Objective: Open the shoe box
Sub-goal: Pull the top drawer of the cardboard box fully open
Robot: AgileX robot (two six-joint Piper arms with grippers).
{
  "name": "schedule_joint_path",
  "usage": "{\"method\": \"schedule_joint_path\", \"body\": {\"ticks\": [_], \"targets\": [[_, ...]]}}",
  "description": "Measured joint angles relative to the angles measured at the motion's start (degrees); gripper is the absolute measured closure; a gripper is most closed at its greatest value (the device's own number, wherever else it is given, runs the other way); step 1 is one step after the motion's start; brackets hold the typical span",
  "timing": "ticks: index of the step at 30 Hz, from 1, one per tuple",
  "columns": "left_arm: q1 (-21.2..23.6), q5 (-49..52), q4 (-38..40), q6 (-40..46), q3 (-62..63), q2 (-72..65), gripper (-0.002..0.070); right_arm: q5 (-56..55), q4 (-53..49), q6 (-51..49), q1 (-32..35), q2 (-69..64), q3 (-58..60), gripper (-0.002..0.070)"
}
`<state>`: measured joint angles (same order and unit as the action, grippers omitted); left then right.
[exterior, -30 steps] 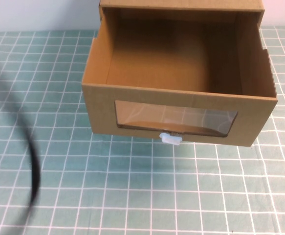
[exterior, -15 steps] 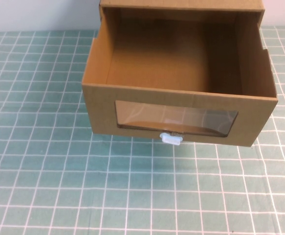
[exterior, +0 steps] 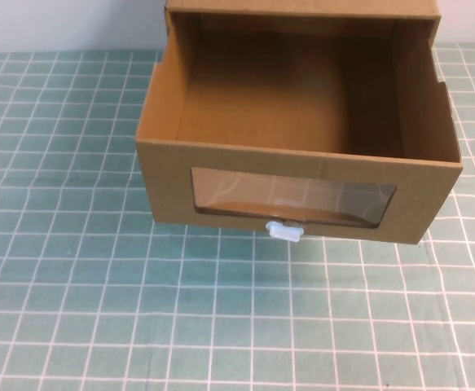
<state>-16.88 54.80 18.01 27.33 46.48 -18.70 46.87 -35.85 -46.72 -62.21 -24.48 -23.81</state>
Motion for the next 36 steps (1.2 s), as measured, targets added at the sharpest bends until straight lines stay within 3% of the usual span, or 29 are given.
{"method": "schedule_joint_path", "body": {"ticks": [8,12,20,23,27,30,36], "targets": [[0.0,-0.54,0.0,0.0,-2.54,0.0,0.068,-0.28,-0.56,-1.09,0.0,0.0,0.0,0.0689],[0.0,-6.03,-3.4,0.5,-8.1,1.3,0.068,-0.28,-0.7,-1.09,0.0,-0.08,0.0,0.0689],[2.37,-36.09,-13.38,-9.84,-29.16,13.36,0.068,-0.06,-0.72,-1.09,0.0,-0.34,0.0,0.0689],[4.72,-40.86,-15.51,-15.19,-37.79,17.86,0.068,0.05,-0.72,-1.09,0.0,-0.34,0.0,0.0689],[7.01,-40.27,-16.08,-21.19,-46.68,19.22,0.068,0.08,-0.81,-1.14,0.0,-0.34,0.0,0.0689],[7.52,-34.23,-16.62,-23.66,-47.99,19.22,0.068,0.08,-0.81,-1.23,0.0,-0.34,0.0,0.0689],[7.52,-33.84,-16.62,-24.66,-47.99,19.22,0.068,0.08,-0.81,-1.23,0.0,-0.34,0.0,0.0689]]}}
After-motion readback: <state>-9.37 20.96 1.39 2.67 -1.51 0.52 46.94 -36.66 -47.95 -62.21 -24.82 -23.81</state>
